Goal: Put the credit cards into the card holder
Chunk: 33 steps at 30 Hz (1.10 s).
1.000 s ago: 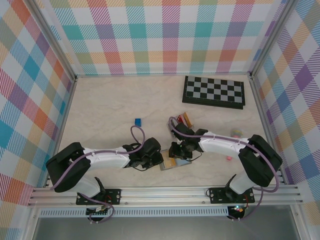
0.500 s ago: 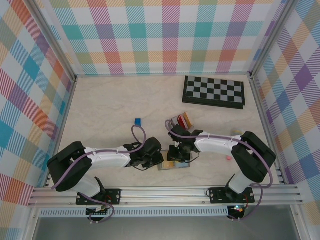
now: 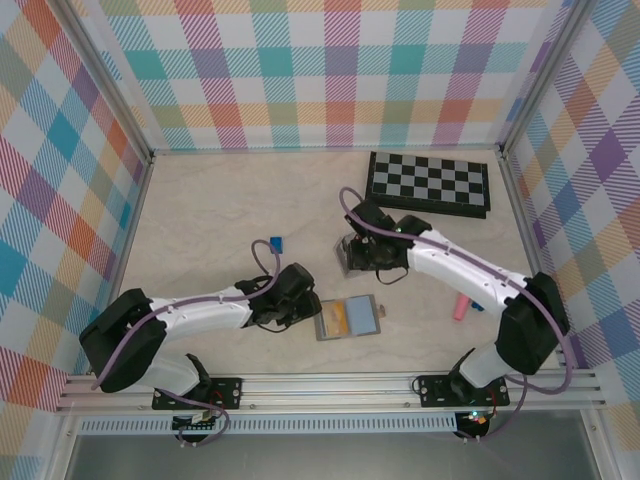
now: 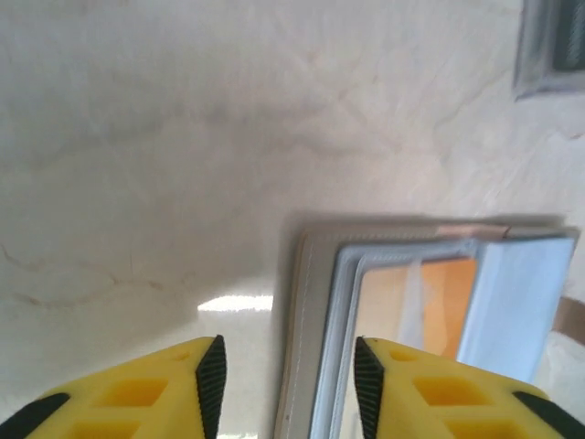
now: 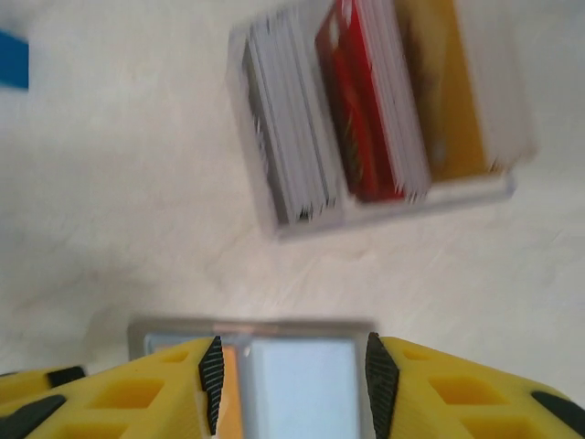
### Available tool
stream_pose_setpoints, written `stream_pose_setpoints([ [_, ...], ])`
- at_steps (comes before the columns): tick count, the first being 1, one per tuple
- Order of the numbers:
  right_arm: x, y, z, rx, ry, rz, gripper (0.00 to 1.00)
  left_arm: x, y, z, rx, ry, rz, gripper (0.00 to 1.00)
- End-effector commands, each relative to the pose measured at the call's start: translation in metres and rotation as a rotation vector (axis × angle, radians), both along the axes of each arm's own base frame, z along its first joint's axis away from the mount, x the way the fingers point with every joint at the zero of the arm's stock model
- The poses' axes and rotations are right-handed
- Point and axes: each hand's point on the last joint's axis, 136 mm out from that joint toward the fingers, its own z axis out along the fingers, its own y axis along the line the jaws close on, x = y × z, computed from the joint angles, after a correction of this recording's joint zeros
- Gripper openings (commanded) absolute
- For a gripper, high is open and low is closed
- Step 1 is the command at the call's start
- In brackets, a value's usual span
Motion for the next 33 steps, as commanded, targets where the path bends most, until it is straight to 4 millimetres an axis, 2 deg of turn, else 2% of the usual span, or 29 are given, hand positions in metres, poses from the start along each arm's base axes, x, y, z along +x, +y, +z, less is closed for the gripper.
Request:
stream_pose_setpoints([
  [1,0.015,-0.007,-0.013,-0.213,0.007,0.118,0.46,0.019,-0.002,0.019,-0.052,-0.038,0.003,0.53],
  [5,0.033,0.005,-0.028,-0.282,0.038,0.164,0.43,0.031,-0.002,0.026,-0.087,-0.035,0.022,0.59],
  [10,0.055,0.003,-0.033,-0.384,0.025,0.141,0.42,0.039,0.004,0.033,-0.096,-0.050,0.044,0.63],
  [12,0.060,0.004,-0.033,-0.369,0.027,0.139,0.41,0.039,0.006,0.033,-0.096,-0.050,0.048,0.64],
  [17,0.060,0.021,-0.044,-0.289,0.075,0.181,0.42,0.039,0.007,0.033,-0.095,-0.049,0.048,0.66],
  [23,0.061,0.024,-0.060,-0.308,0.112,0.193,0.38,0.040,0.008,0.034,-0.093,-0.053,0.050,0.66],
  [29,0.066,0.015,-0.070,-0.385,0.115,0.185,0.38,0.041,0.009,0.035,-0.089,-0.057,0.049,0.67],
  [33,0.070,0.005,-0.069,-0.452,0.090,0.174,0.38,0.041,0.009,0.036,-0.089,-0.057,0.048,0.68],
])
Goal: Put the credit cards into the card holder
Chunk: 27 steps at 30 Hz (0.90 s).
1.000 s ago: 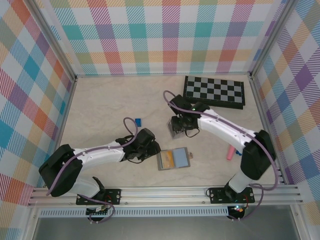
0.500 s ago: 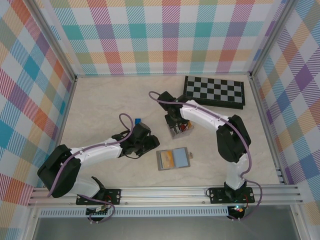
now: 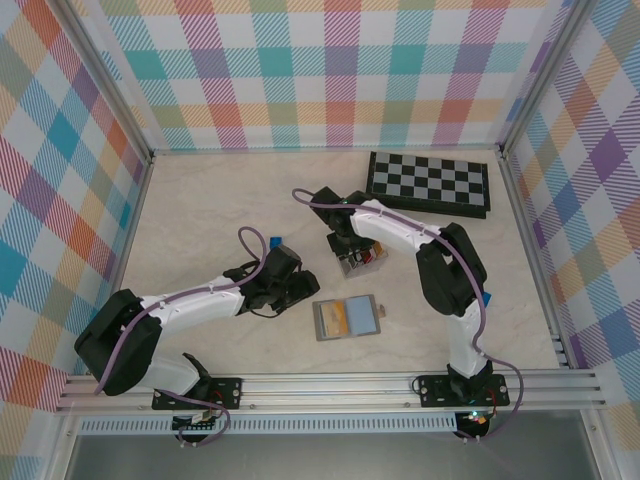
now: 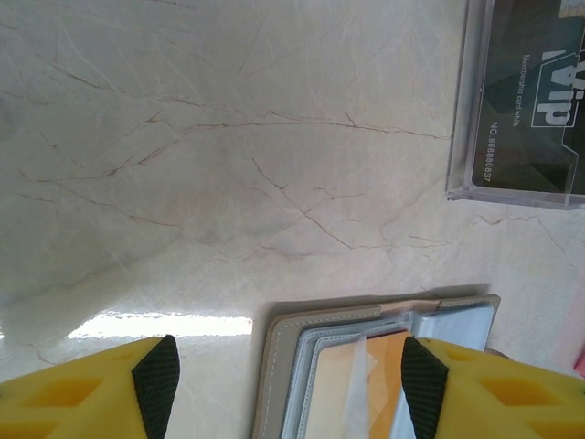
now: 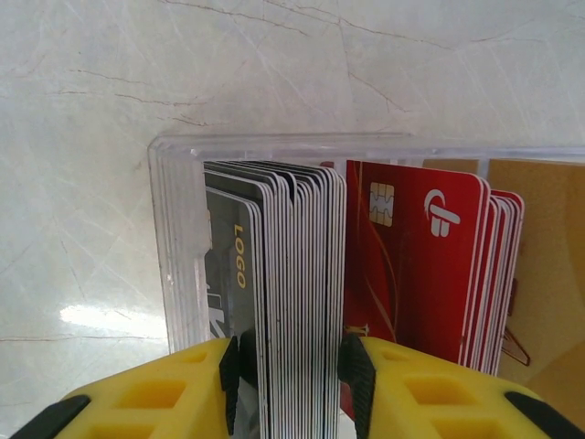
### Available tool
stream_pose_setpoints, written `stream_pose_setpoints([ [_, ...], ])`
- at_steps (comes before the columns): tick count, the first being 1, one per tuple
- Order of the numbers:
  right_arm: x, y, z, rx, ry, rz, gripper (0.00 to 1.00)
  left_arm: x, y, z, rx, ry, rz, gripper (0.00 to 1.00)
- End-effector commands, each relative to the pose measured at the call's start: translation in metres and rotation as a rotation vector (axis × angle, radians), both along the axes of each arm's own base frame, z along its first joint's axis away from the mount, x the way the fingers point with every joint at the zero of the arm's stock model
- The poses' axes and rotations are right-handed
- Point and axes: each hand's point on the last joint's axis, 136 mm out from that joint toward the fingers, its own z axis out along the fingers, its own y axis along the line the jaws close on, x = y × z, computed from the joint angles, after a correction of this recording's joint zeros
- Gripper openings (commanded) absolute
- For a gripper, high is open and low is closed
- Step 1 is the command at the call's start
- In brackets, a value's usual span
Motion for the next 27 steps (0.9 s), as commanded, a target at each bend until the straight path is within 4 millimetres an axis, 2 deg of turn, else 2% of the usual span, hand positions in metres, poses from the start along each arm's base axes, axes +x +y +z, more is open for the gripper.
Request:
stream_pose_setpoints([
  [1,0.007,-0.014,0.006,-0.094,-0.034,0.008,0.38,0.010,-0.003,0.020,-0.026,-0.047,0.000,0.68],
  [7,0.012,-0.020,0.021,-0.115,-0.090,0.013,0.37,0.011,-0.004,0.020,-0.033,-0.042,-0.001,0.68],
  [15,0.011,-0.020,0.023,-0.109,-0.089,0.023,0.21,0.010,-0.004,0.019,-0.034,-0.038,-0.001,0.68],
  [22,0.011,-0.020,0.027,-0.105,-0.100,0.021,0.12,0.009,-0.004,0.017,-0.033,-0.032,-0.004,0.69],
  [27,0.009,-0.020,0.036,-0.083,-0.111,0.013,0.11,0.009,-0.004,0.018,-0.033,-0.033,-0.005,0.69],
])
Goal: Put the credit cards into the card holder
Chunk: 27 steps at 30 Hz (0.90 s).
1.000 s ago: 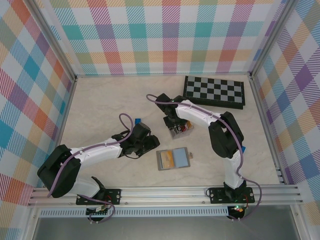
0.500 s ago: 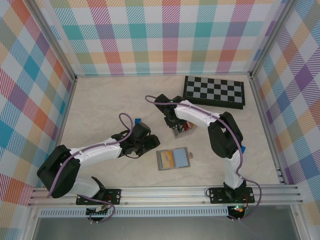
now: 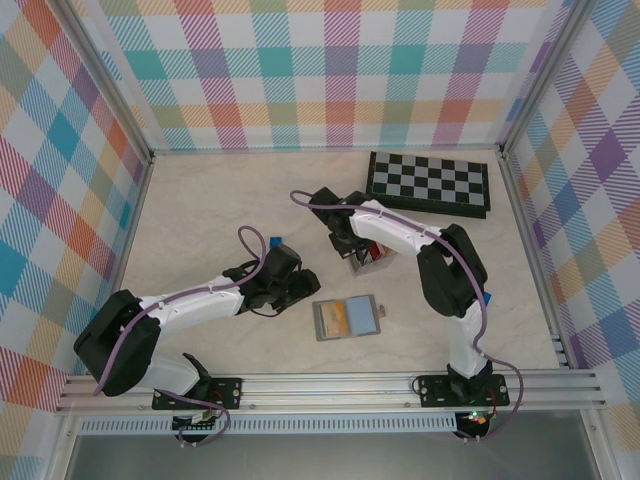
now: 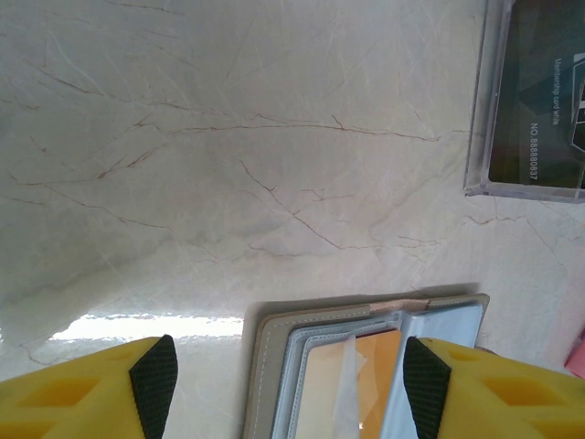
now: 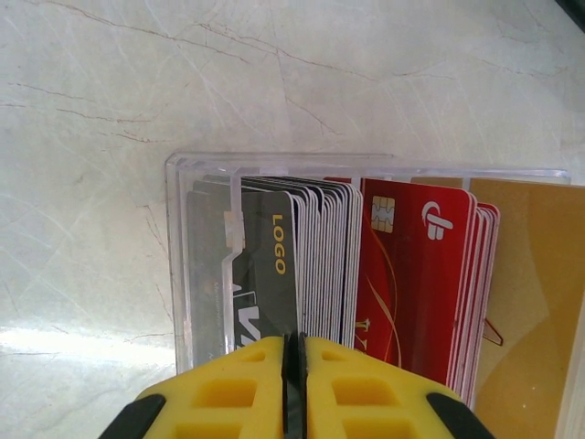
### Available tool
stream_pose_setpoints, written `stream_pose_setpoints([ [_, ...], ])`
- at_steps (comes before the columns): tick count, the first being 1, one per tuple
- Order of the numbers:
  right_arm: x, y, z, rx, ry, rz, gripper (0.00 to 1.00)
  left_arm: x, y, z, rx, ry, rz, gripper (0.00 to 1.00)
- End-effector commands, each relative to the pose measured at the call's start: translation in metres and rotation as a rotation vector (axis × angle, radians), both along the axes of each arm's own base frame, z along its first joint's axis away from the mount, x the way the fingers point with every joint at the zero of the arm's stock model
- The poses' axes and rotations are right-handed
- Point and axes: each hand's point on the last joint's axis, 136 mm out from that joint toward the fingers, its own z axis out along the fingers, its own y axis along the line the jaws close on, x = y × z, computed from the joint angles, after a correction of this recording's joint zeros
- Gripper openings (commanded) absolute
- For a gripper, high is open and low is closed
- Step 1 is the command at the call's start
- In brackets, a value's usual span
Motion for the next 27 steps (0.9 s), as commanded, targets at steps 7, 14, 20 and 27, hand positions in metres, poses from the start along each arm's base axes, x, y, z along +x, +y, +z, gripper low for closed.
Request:
stream_pose_setpoints([
  [7,-0.010,-0.002,0.032,0.089,-0.020,-0.017,0.04,0.007,-0.002,0.015,-0.025,-0.029,-0.005,0.69],
  [14,-0.019,0.012,0.060,0.310,-0.022,-0.045,0.02,0.011,-0.008,0.031,-0.061,-0.061,-0.030,0.69],
  [20,-0.030,0.014,0.090,0.565,-0.025,-0.104,0.02,0.022,-0.021,0.056,-0.204,-0.096,-0.065,0.69],
  [27,-0.047,0.018,0.138,1.048,0.031,-0.165,0.02,0.045,-0.047,0.109,-0.502,-0.170,-0.117,0.69],
])
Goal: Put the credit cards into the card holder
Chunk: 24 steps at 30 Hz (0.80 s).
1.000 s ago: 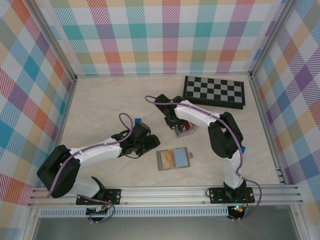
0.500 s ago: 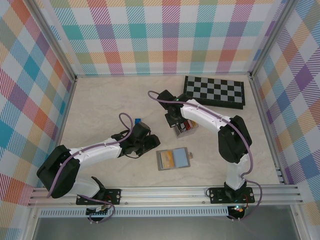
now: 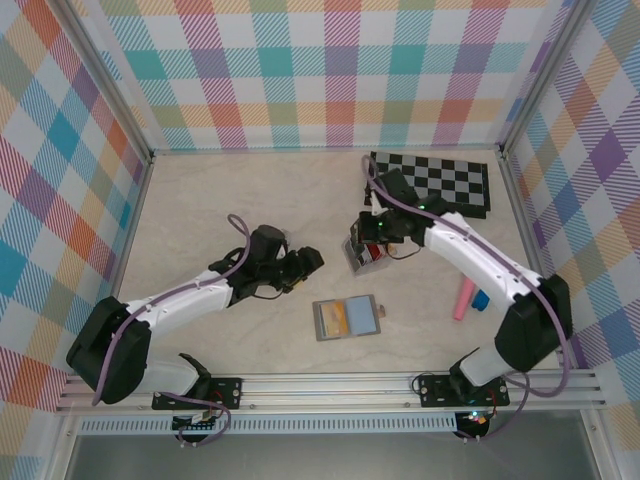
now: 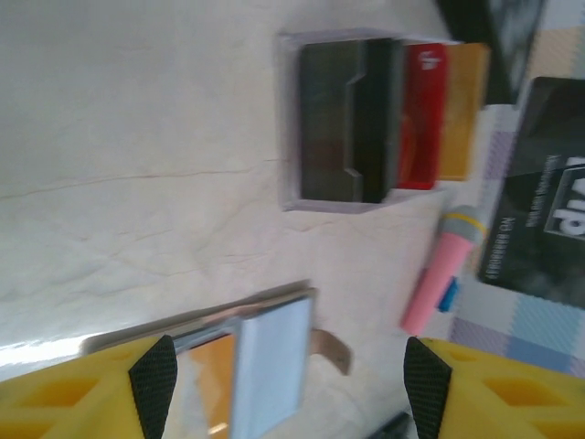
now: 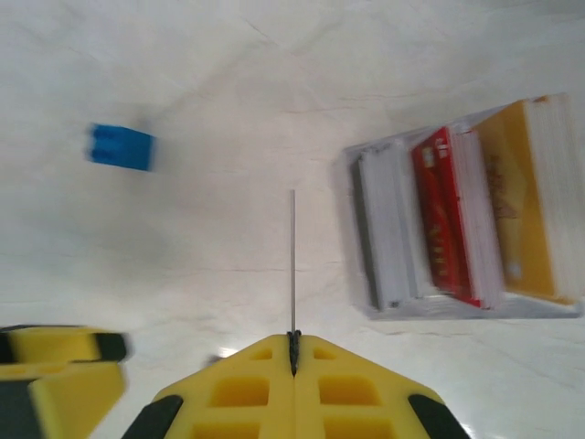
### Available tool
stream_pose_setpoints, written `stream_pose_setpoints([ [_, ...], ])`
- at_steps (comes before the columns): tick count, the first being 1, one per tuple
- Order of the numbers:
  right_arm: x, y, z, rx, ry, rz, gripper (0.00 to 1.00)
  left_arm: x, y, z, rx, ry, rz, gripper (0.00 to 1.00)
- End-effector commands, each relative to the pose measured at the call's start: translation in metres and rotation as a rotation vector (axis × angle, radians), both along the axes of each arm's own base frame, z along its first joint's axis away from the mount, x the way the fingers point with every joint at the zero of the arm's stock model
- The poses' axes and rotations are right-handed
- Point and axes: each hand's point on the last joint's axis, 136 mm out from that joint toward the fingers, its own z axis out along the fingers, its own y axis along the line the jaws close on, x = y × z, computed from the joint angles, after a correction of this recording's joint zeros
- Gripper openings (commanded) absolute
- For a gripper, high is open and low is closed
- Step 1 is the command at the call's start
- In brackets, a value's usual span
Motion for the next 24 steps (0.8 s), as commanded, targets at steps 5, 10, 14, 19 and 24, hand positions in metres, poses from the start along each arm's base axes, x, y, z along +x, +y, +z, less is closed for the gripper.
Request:
stream_pose_setpoints([
  [5,-0.018,0.024,0.049,0.510,0.062,0.011,0.03,0.024,-0.039,0.078,-0.347,-0.133,-0.102,0.67],
  [10,-0.025,0.024,0.057,0.614,0.081,0.015,0.04,0.027,-0.052,0.092,-0.400,-0.152,-0.153,0.62],
  [14,-0.028,0.025,0.056,0.649,0.102,0.023,0.04,0.027,-0.057,0.105,-0.459,-0.176,-0.177,0.55],
  [19,-0.028,0.023,0.050,0.657,0.121,0.015,0.04,0.028,-0.057,0.111,-0.474,-0.191,-0.175,0.41],
  [24,-0.026,0.020,0.043,0.649,0.131,0.003,0.04,0.029,-0.054,0.111,-0.467,-0.199,-0.154,0.32],
])
